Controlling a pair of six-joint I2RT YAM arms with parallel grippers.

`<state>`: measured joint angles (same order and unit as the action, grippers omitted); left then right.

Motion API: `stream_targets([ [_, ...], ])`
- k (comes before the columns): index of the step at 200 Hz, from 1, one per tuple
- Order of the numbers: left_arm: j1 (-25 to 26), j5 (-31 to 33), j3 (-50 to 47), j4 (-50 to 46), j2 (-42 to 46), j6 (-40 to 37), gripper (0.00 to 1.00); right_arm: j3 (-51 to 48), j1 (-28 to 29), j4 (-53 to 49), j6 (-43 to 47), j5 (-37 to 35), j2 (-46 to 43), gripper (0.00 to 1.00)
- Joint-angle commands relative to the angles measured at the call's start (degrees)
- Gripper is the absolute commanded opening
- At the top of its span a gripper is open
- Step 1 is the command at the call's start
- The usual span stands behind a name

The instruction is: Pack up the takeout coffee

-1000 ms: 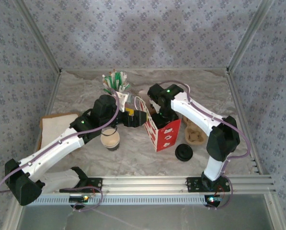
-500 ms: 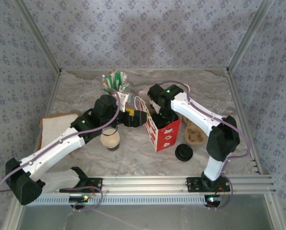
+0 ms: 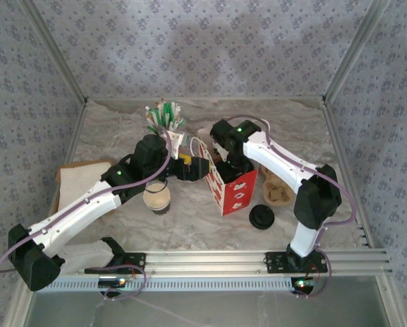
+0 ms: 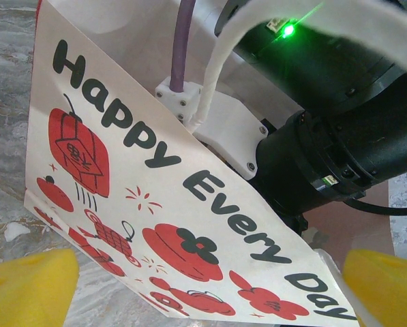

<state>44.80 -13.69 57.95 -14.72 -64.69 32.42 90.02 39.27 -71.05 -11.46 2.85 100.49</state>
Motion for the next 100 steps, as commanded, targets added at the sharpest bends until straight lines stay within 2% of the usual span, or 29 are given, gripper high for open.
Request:
stream_targets([
  [1,0.5,-0.5,1.7,1.7,-0.4,-0.6,0.99,-2.0,-0.1,-0.4,1.4,1.1,1.7,0.67],
  [100,0.5,-0.2,1.3,1.8,0.2,-0.5,1.0,-7.2,0.1,3.7,1.2,0.8,2.4,0.68],
])
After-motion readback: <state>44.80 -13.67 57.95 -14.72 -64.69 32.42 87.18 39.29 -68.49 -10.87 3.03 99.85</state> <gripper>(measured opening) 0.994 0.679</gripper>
